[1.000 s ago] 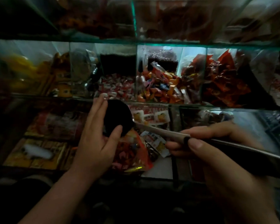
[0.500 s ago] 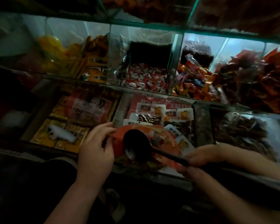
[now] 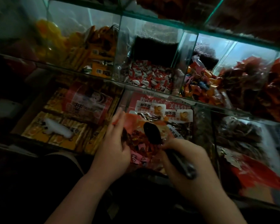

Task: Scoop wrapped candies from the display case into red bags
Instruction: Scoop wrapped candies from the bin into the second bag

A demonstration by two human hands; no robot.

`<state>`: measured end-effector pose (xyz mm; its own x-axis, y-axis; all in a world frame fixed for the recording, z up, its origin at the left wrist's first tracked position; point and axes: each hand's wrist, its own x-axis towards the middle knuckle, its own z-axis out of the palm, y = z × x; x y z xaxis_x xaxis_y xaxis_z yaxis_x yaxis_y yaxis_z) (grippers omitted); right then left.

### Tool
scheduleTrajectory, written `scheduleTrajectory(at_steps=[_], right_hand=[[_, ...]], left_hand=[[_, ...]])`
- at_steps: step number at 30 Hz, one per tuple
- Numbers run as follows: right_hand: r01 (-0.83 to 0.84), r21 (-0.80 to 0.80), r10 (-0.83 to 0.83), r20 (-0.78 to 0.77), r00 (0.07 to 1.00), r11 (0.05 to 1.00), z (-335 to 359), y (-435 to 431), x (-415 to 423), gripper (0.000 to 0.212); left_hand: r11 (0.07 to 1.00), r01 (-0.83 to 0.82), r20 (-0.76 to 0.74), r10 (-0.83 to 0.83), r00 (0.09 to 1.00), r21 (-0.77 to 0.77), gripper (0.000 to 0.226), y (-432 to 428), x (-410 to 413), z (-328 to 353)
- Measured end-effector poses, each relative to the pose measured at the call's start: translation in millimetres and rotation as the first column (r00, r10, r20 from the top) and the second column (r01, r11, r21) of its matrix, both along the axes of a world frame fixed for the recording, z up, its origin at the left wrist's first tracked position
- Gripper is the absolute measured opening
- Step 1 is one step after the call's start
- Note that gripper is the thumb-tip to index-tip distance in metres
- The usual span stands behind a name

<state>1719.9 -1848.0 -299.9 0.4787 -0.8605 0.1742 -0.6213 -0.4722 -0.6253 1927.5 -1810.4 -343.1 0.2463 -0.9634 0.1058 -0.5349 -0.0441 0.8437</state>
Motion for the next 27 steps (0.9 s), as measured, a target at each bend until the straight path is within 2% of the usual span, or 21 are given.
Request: scheduleTrajectory(at_steps=[1, 3, 6, 9, 14, 16, 18, 20, 24, 27], right_hand=[[0.009, -0.031, -0.010, -0.031, 0.999, 0.999, -6, 6, 3, 0.012], [0.041, 0.024, -0.041, -0.023, 0.999, 0.999, -24, 3, 14, 0.013], [0.152, 0.085, -0.161, 0.118, 0.980, 0.985, -42, -3, 26, 0.018], [0.155, 0.161, -0.192, 0.251, 0.949, 0.975, -50, 0, 27, 0.015], [0.181, 0.305, -0.279, 0.314, 0.908, 0.935, -42, -10, 12, 0.025], [0.145, 0.260, -0.211, 0.245, 0.946, 0.955, -40, -12, 8, 0.024], [0.064, 0.143, -0.076, 0.077, 0.994, 0.988, -42, -10, 12, 0.016], [0.000, 0.114, 0.002, -0.019, 1.000, 0.993, -43, -4, 17, 0.010], [-0.062, 0.140, 0.052, 0.073, 0.996, 0.988, -29, -3, 6, 0.014], [-0.179, 0.151, 0.175, 0.039, 0.984, 0.972, -10, -1, -12, 0.015]], left_hand=[[1.000, 0.012, -0.011, -0.012, 1.000, -0.008, 0.095, 1, -2, 0], [1.000, 0.020, -0.002, -0.020, 1.000, -0.018, 0.094, 2, -4, -3], [0.999, 0.017, 0.026, -0.016, 1.000, -0.032, 0.091, 2, -6, -8], [0.999, 0.006, 0.011, -0.006, 1.000, -0.044, 0.090, 1, -4, -9], [0.999, 0.008, -0.003, -0.008, 1.000, -0.035, 0.091, 5, -4, -9], [1.000, 0.015, -0.027, -0.015, 1.000, -0.028, 0.090, 7, -4, -9], [1.000, 0.024, -0.035, -0.025, 0.999, -0.016, 0.090, 8, -5, -10], [0.999, 0.032, -0.018, -0.033, 0.999, -0.012, 0.089, 8, -6, -9], [1.000, 0.002, -0.006, -0.002, 1.000, -0.022, 0.092, 9, -6, -8], [1.000, -0.006, -0.005, 0.005, 1.000, -0.026, 0.092, 9, -5, -8]])
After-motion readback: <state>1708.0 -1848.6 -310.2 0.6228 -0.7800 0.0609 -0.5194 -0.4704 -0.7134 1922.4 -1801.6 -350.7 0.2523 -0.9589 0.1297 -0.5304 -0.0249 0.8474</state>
